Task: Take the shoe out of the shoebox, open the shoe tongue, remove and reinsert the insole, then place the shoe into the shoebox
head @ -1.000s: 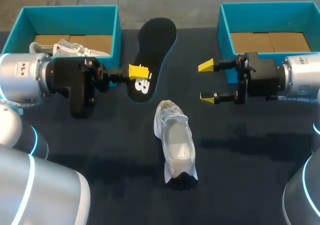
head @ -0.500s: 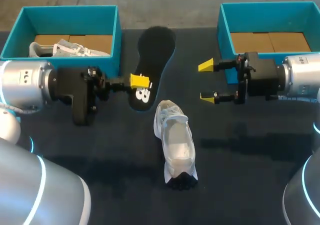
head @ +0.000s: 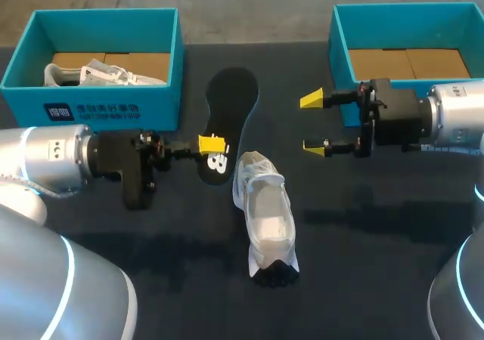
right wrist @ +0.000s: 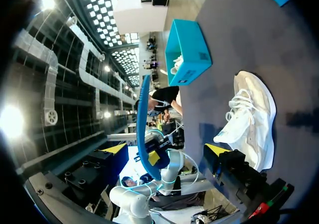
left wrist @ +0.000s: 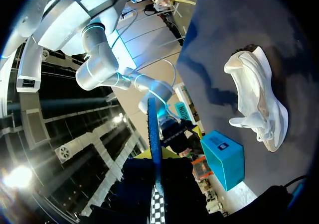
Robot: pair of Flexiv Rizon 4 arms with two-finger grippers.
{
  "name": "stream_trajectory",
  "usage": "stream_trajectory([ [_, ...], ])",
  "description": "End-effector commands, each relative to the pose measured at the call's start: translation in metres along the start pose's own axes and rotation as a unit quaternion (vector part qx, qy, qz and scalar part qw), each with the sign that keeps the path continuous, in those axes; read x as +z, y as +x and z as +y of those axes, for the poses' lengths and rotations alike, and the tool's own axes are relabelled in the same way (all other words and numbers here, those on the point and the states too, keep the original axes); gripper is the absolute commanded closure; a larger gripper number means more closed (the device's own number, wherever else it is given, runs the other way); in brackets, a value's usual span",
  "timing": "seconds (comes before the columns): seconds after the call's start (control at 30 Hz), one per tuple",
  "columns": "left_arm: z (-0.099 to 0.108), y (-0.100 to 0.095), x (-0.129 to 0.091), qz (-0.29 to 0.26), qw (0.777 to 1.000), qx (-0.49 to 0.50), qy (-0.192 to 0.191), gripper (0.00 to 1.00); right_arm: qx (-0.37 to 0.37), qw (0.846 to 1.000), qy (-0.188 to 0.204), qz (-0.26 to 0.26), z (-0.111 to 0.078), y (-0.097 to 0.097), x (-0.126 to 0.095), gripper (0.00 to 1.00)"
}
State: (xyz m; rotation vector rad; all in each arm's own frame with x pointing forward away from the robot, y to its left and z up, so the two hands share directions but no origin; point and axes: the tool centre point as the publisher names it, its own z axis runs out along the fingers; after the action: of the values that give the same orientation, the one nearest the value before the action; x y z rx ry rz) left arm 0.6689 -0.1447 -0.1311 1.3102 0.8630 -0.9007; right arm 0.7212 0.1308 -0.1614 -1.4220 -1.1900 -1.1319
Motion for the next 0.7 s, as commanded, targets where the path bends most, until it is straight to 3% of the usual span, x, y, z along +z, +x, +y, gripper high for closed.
stream_trajectory([
  [0.03,0.001,0.000,0.002,0.000,1.000,0.001,0.000,1.00,0.000,1.000,-0.001,0.000,0.000,0.000,0.002,0.00],
  [0.33,0.001,0.000,0.002,0.000,1.000,0.001,0.000,1.00,0.000,1.000,-0.001,0.000,0.000,0.000,0.002,0.00],
  [0.57,-0.010,0.014,0.007,-0.001,1.000,0.008,0.004,1.00,0.000,1.000,-0.001,0.000,0.000,0.000,0.002,0.00],
  [0.7,-0.011,0.018,0.008,-0.011,1.000,0.017,-0.003,1.00,-0.006,1.000,0.008,-0.006,-0.001,0.002,0.016,0.00],
])
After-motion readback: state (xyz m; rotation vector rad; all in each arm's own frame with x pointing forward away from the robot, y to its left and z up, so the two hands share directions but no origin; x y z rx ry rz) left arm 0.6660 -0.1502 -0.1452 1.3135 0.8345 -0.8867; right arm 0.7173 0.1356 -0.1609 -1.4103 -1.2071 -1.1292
